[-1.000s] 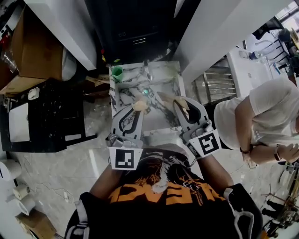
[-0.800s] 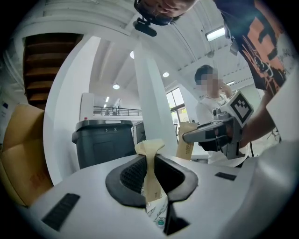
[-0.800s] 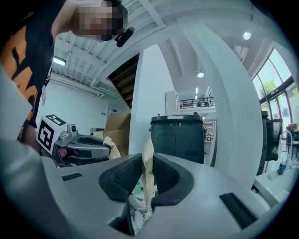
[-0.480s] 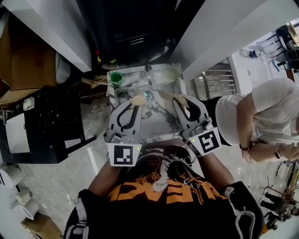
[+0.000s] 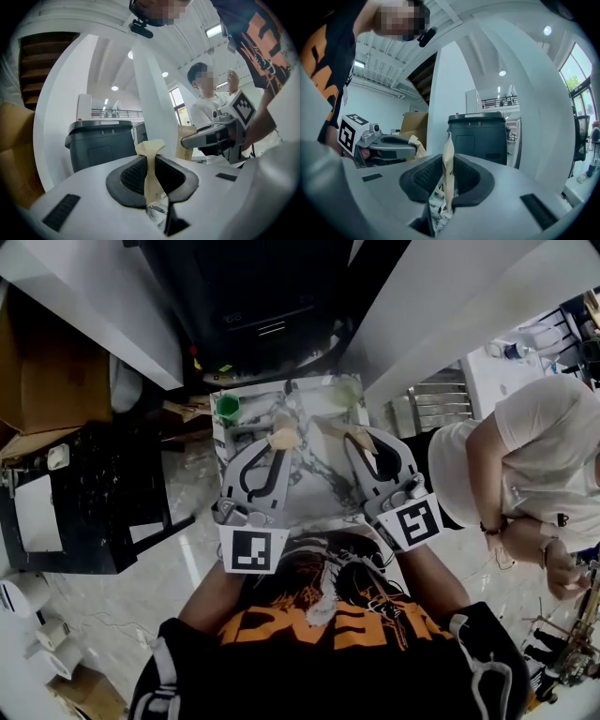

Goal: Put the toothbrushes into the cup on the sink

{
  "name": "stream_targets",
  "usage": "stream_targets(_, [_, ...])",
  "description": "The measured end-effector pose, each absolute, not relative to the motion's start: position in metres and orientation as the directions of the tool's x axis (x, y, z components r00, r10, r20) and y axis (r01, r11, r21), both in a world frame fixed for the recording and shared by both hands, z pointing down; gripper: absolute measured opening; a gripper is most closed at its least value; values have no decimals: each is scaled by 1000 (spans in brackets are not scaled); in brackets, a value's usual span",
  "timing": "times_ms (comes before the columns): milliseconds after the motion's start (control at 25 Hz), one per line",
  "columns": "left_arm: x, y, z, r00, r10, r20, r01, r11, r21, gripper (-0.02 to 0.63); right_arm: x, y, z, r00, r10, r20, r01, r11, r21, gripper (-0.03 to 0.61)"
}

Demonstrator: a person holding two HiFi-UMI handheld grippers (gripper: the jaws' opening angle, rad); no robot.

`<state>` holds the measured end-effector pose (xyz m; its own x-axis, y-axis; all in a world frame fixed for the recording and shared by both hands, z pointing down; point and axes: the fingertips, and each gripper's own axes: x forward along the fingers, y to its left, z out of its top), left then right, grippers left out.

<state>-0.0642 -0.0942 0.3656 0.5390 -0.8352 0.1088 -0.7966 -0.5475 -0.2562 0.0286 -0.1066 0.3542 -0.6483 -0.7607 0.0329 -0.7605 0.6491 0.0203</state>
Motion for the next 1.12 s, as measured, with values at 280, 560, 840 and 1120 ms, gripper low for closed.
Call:
stream_targets(280, [-35, -115, 365, 557, -825, 99, -791, -563, -240, 67, 56, -125, 358, -631, -776, 31, -776, 631, 10, 83])
stream_targets(560, [-4, -132, 377, 577, -813, 77, -778, -576, -252, 67, 81, -149, 367, -617, -786, 31, -786, 618, 18, 83])
stream_targets(840, [7, -167, 404, 529, -846, 66, -836, -533, -133, 67, 106, -177, 390, -601, -797, 60, -798, 602, 16, 83])
stream_targets(1120, [15, -189, 421, 519, -849, 101, -833, -528, -165, 67, 121, -212, 422, -598, -797, 86, -797, 603, 45, 83])
